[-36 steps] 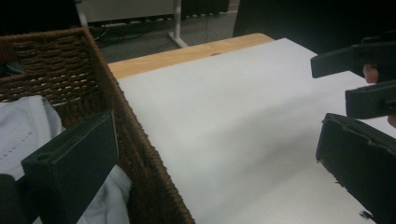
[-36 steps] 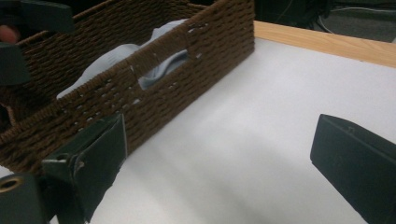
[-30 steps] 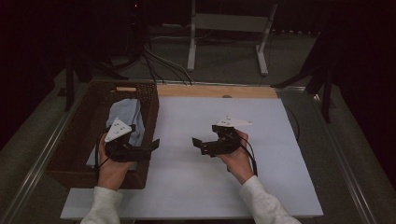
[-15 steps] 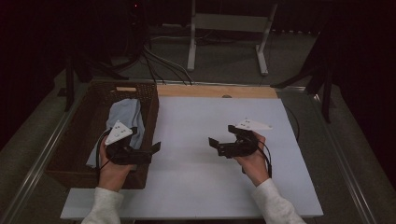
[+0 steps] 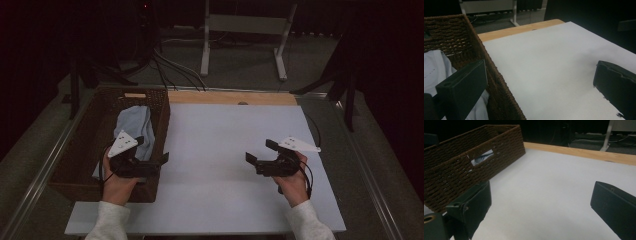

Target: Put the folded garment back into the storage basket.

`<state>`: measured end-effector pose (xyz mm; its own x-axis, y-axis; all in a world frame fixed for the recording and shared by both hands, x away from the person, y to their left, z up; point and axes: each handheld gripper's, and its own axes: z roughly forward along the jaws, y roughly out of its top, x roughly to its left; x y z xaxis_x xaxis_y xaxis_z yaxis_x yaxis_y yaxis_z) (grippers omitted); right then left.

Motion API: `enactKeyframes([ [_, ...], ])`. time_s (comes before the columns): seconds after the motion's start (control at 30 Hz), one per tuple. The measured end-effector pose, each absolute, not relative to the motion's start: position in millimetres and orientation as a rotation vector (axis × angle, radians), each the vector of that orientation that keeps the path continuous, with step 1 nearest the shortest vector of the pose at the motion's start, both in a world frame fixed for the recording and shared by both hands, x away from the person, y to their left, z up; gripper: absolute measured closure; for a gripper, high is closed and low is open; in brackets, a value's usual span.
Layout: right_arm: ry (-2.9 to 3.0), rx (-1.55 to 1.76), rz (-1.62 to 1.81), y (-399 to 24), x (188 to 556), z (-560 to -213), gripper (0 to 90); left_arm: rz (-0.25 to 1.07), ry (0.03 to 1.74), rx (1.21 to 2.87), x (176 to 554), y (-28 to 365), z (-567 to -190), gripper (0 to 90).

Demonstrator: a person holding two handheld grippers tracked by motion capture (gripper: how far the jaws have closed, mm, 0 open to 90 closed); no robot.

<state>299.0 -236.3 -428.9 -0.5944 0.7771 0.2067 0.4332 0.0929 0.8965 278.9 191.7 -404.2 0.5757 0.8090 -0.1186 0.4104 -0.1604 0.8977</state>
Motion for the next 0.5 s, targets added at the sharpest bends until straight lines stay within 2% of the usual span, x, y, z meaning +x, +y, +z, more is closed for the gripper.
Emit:
enactKeyframes([
  [0.5,1.959,1.227,1.511,-272,276,-436,3.6,0.500,1.001,1.770,278,196,-405,0.0],
])
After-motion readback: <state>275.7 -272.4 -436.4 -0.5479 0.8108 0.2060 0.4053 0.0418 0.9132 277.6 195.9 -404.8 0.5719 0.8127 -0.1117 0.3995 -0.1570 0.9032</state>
